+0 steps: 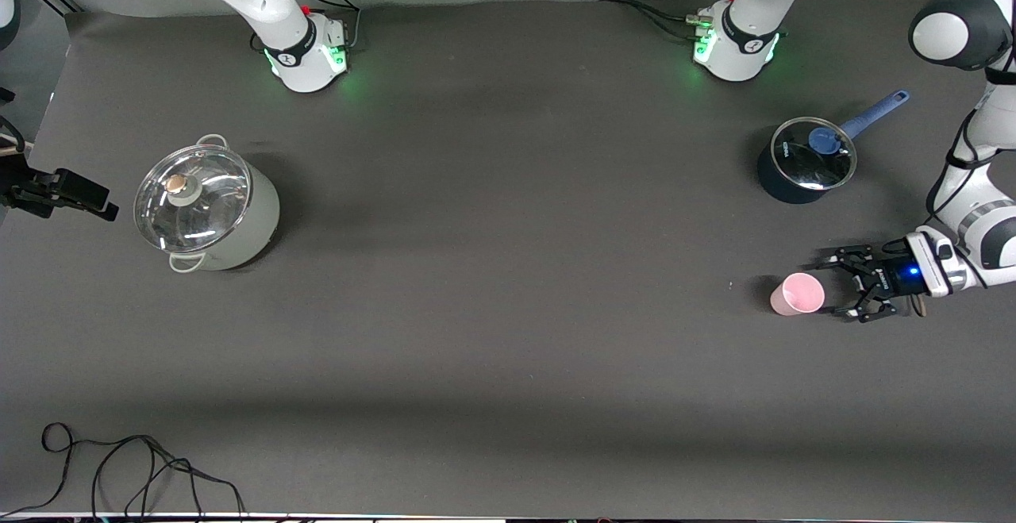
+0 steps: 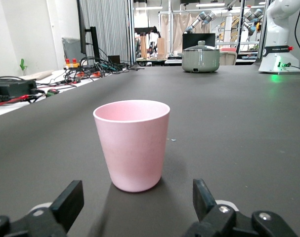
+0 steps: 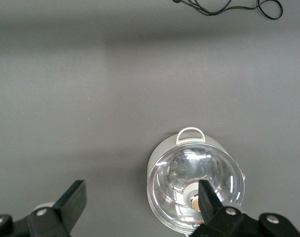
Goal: Transfer pink cup from left to right arm
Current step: 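Move the left gripper down to the pink cup and close on it, then lift the pink cup with the left gripper toward the table middle, then reach the right gripper to the pink cup held by the left gripper, then close the right gripper on the cup while the left gripper opens, then carry the cup away with the right gripper while the left gripper withdraws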
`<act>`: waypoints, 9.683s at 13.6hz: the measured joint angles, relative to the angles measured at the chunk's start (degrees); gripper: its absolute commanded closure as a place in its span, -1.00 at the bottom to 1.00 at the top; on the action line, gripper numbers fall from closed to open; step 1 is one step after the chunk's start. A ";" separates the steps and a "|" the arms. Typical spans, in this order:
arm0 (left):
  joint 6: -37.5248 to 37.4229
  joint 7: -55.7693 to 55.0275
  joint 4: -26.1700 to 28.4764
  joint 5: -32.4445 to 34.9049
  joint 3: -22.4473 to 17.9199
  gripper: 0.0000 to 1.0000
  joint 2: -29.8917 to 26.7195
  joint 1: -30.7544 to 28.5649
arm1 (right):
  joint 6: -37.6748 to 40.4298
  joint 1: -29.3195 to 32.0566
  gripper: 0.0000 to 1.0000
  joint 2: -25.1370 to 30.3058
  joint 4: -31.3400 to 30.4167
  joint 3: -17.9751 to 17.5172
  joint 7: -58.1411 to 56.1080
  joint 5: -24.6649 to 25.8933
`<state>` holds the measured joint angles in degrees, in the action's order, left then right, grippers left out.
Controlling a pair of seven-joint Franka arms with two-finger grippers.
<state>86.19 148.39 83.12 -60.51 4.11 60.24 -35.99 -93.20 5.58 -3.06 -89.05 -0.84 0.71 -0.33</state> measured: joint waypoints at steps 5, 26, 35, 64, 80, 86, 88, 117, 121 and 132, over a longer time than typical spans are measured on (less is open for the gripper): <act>-0.56 0.44 -0.25 -0.02 4.23 -0.98 0.65 0.37 | 0.00 -0.30 -1.00 0.00 0.15 0.00 -0.01 0.00; 1.79 4.86 -0.37 -18.35 9.99 1.00 3.42 19.74 | 0.47 -3.90 -1.00 -0.04 0.86 3.71 -0.21 0.00; 44.78 5.39 -3.83 -34.23 31.90 1.00 2.81 31.87 | 1.12 -4.00 -1.00 -0.05 1.47 3.76 -1.84 0.00; 107.14 -9.42 -29.73 -38.06 50.47 1.00 -0.25 58.79 | 5.05 -28.22 -0.99 -9.99 15.46 0.77 71.70 -7.35; 107.14 -9.42 -31.25 -38.05 50.39 1.00 -0.27 59.83 | 1.26 -29.20 -0.93 -28.21 28.57 0.91 75.86 -13.93; 107.15 -9.42 -31.34 -37.99 50.37 1.00 -0.27 59.95 | 2.48 -29.73 0.83 -28.92 28.36 0.83 75.87 -14.23; 107.14 -9.42 -31.34 -37.99 50.37 1.00 -0.27 59.96 | 3.49 -29.73 1.00 -28.92 28.37 0.83 75.88 -14.57; 87.79 -12.35 -12.94 -10.01 42.53 -1.00 -4.98 42.81 | 1.53 -11.83 1.00 -28.56 30.71 3.73 42.91 -0.02; 81.89 -12.35 -6.58 -5.77 42.23 -1.00 -7.81 36.87 | 3.40 -7.06 1.00 -28.59 29.73 4.31 22.98 1.28; 23.42 -49.61 0.31 30.13 24.12 -1.00 -31.78 27.28 | -20.84 -1.87 1.00 -20.79 -0.91 9.61 -13.54 -3.19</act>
<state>109.61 98.78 83.43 -30.38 28.23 28.46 -8.71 -114.04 3.71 -23.85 -89.96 8.77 -12.83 -3.52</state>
